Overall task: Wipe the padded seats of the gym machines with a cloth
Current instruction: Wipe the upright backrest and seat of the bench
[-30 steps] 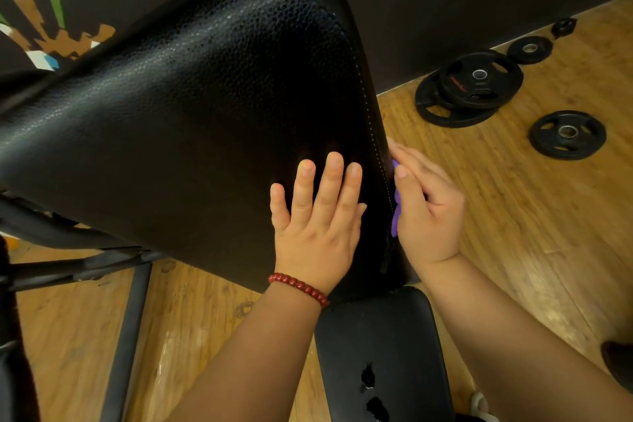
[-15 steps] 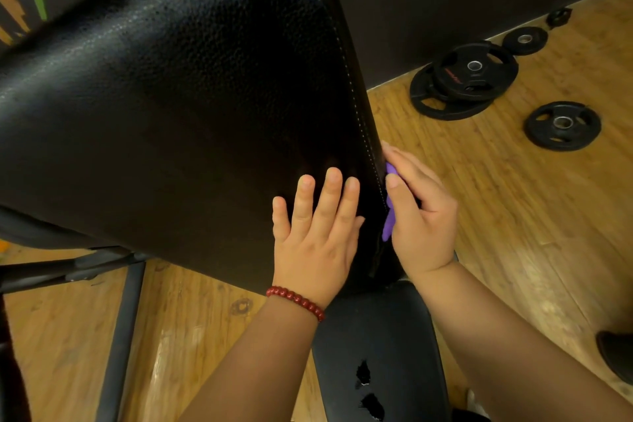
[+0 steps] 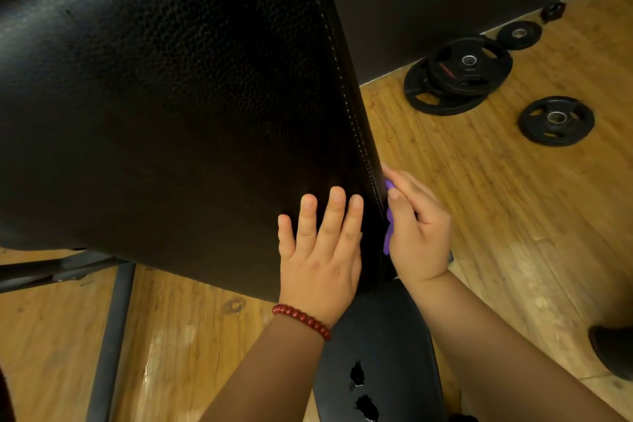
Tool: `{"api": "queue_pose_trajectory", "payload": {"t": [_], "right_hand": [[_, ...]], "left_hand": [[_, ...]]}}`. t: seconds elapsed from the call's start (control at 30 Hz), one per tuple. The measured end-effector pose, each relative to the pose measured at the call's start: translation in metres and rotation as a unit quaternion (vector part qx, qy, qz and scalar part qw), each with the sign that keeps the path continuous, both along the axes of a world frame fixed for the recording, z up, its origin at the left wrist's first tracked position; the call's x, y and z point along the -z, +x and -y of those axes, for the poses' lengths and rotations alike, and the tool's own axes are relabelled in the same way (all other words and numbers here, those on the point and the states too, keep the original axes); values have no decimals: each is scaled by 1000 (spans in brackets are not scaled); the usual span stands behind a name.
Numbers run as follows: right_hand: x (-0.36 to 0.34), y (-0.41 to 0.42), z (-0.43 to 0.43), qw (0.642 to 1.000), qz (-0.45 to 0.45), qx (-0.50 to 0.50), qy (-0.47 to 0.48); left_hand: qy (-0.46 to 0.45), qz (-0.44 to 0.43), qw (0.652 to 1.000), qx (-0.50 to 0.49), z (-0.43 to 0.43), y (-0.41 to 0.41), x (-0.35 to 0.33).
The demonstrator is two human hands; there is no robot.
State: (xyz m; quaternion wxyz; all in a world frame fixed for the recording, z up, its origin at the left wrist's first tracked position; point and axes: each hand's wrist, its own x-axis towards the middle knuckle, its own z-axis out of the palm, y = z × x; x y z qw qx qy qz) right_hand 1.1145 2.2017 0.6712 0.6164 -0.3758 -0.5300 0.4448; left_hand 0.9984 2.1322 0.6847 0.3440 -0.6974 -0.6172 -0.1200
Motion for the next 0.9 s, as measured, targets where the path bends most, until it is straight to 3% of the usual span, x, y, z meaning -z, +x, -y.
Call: {"api": "queue_pose_trajectory", "payload": {"t": [0.17, 0.4, 0.63, 0.9], "right_hand": [[7, 3, 3, 999, -8, -6, -51], [-6, -4, 3, 999, -42, 17, 1], [32, -1, 6, 991, -20, 4, -129], [12, -2, 21, 998, -34, 28, -48]], "left_hand": [[-13, -16, 1000, 4, 5, -5, 7], [5, -3, 1000, 2, 0, -3, 16], [13, -5, 1000, 0, -2, -3, 18], [21, -10, 1000, 2, -4, -5, 21]]}}
